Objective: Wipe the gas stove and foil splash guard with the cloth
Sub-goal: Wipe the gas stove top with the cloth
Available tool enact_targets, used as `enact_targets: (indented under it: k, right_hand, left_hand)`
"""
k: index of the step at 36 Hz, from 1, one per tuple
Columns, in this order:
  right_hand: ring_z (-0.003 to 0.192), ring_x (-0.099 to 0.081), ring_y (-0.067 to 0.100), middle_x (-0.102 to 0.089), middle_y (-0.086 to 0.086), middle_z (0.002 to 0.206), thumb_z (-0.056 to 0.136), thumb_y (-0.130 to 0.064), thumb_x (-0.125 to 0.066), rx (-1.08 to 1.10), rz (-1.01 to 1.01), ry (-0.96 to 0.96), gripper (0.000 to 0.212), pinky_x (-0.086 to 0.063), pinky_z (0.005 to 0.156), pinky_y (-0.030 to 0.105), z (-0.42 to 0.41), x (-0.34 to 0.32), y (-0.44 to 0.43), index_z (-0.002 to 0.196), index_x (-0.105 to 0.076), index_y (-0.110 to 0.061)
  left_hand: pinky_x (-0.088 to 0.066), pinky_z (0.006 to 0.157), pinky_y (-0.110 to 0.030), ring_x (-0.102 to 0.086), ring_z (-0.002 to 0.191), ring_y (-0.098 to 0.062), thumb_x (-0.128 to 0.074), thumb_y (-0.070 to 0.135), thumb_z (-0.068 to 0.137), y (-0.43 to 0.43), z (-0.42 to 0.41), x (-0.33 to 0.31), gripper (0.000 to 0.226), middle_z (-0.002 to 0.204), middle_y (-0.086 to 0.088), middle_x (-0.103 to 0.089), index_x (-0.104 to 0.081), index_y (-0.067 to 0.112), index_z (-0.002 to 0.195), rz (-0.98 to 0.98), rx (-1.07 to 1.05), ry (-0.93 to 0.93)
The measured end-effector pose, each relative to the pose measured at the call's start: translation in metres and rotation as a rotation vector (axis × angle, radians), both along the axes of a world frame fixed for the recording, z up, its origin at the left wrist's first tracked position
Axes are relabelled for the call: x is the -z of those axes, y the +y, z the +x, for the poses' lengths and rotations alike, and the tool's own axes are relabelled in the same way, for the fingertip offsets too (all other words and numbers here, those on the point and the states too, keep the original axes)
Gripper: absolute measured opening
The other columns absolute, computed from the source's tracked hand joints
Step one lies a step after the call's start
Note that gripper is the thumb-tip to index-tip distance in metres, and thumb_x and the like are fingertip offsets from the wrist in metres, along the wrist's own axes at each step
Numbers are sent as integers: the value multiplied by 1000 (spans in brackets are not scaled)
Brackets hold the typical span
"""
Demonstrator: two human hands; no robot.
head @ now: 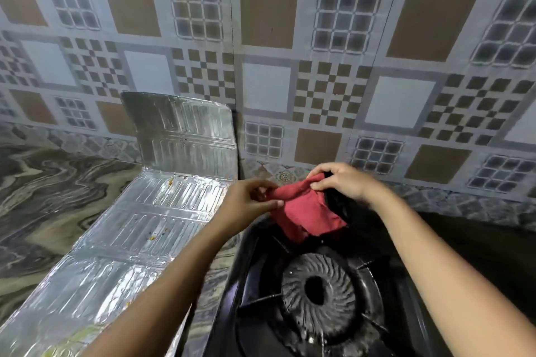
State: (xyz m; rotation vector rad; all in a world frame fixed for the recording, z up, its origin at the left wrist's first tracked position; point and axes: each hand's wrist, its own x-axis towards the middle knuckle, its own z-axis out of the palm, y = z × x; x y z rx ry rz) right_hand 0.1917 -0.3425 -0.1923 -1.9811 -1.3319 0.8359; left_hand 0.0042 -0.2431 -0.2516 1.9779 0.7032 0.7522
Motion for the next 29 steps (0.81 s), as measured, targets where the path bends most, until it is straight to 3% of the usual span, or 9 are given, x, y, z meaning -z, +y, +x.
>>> enact_targets:
  k: [3,6,10,15,18,20,23,26,29]
  right_hand:
    - [98,-53,15,-58,-2,104,85,-14,-62,-7,-68,-94,13,-36,82,28,2,16,15,96,-63,-20]
    - [98,-53,15,-56,-3,104,87,-14,-61,-22,-96,-184,14,-38,80,28,3,28,30,99,-61,-20]
    - [101,-54,18,-55,-4,104,88,-13,-59,-50,-66,-223,13,-41,86,31,5,40,49,94,-59,-25]
    - [109,-47,19,-47,4,111,88,-17,-58,-14,0,-330,18,-32,90,25,2,56,58,102,-61,-27]
    - [118,-41,21,-44,4,121,90,-16,-55,35,41,-370,23,-29,95,26,-5,60,57,109,-60,-28]
    - [131,-31,26,-36,7,138,92,-18,-50,53,27,-400,29,-27,106,34,-11,61,57,118,-57,-29]
    - [143,-5,32,-7,8,157,97,-31,-39,73,-63,-463,37,-11,115,49,-23,60,57,134,-43,-33]
    - [142,16,32,15,9,156,95,-52,-30,74,-143,-413,51,3,115,54,-37,59,60,143,-26,-35]
    - [142,18,33,14,10,156,90,-64,-22,24,-236,-432,63,8,113,54,-48,62,65,145,-17,-34]
  left_hand:
    - [-43,62,-15,-51,59,4,-81,15,67,5,2,13,35,72,8,-62,-72,19,100,17,-12,31]
    - [-46,68,-17,-54,63,10,-79,10,67,10,4,21,37,79,18,-63,-69,27,98,26,-26,13]
    - [-51,73,-27,-57,74,-5,-79,17,69,19,6,29,35,82,16,-56,-70,26,102,96,-69,11]
    - [-40,70,-3,-52,76,1,-77,26,72,21,6,39,32,89,2,-52,-70,18,102,164,-131,24]
    - [-37,79,-2,-51,87,1,-75,28,75,17,1,43,34,98,2,-54,-68,14,106,157,-155,26]
    - [-41,91,-12,-53,102,-7,-72,28,78,14,-4,46,41,111,-1,-56,-63,11,115,135,-147,48]
    - [-39,105,-31,-48,121,-12,-67,25,83,8,-13,51,51,130,-2,-51,-51,12,129,6,-88,75]
    - [-35,110,-34,-45,126,-10,-61,28,84,-2,-22,55,54,136,1,-49,-45,17,134,-133,-6,42]
    - [-30,112,-30,-41,130,-8,-57,20,89,-10,-27,57,51,142,0,-44,-40,15,138,-230,10,28]
